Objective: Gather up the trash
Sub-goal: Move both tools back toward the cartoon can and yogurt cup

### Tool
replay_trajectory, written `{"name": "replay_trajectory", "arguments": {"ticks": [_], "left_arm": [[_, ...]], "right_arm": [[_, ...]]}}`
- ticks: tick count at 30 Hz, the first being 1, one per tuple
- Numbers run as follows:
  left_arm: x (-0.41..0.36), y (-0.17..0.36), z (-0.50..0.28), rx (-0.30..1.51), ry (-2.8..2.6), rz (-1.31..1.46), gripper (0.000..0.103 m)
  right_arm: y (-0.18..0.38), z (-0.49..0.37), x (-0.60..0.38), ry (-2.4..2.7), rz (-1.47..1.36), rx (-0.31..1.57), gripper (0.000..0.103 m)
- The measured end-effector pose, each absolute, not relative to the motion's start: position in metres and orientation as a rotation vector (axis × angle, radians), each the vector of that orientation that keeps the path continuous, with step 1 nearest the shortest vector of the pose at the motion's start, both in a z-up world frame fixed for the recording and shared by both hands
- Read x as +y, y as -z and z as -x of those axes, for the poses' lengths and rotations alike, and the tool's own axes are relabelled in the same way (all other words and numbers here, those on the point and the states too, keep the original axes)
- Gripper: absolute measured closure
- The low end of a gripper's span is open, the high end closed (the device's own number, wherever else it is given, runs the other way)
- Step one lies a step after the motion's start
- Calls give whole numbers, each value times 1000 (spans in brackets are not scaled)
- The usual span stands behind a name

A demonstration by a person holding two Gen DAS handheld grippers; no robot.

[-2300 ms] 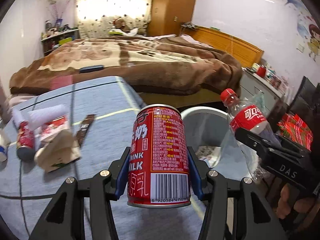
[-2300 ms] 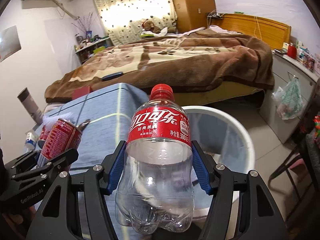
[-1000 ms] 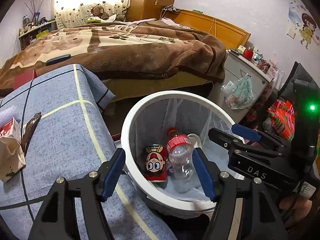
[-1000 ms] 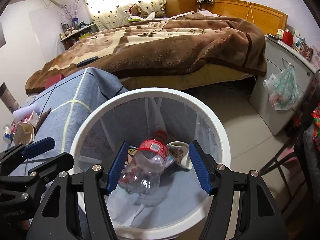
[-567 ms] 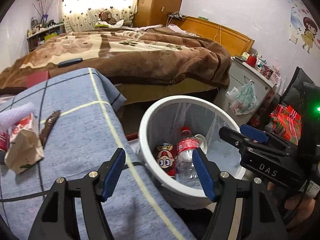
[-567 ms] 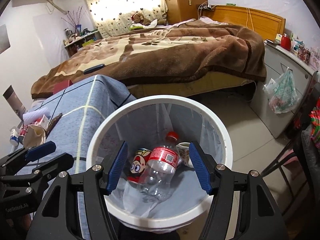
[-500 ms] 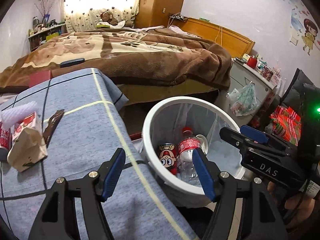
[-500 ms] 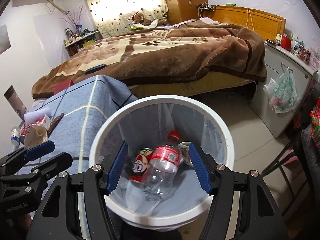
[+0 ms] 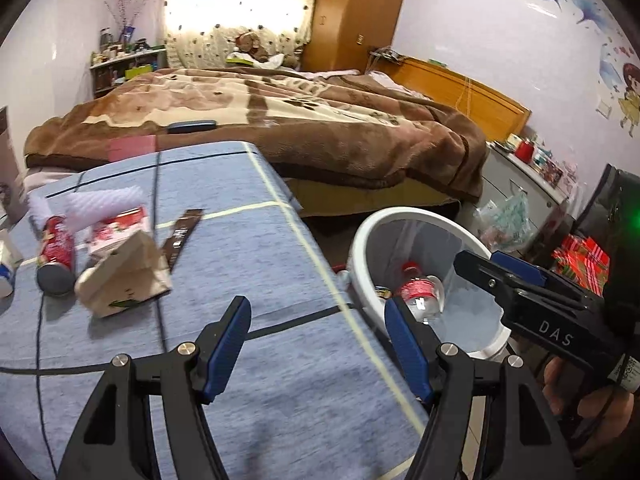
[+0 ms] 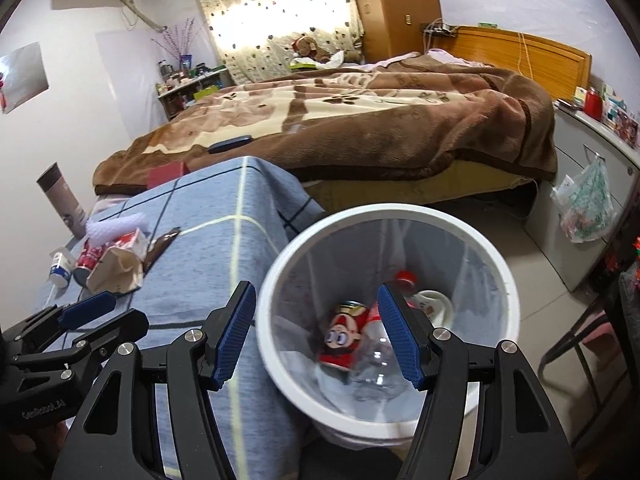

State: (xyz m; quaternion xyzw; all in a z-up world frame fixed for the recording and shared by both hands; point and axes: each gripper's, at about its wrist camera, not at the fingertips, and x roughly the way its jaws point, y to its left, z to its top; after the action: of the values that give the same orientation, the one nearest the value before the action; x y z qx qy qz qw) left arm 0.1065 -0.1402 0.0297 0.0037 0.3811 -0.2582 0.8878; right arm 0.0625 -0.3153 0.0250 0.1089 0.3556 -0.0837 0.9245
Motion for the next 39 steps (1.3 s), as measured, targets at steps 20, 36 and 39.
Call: {"name": "replay_trajectory", "arguments": {"ticks": [20,36,39], "left_arm": [[-1,-32,-121,741,274,119,32],[96,-31,-143,735,82,182,32],[110,-29,-149,739,61,195,32]], "right_arm": [[-27,-103,-231,-21,-176,739,38],[-18,-145,-173,-150,-123,787,38],[-19,-151,-164,-165,-109,785,38]]}}
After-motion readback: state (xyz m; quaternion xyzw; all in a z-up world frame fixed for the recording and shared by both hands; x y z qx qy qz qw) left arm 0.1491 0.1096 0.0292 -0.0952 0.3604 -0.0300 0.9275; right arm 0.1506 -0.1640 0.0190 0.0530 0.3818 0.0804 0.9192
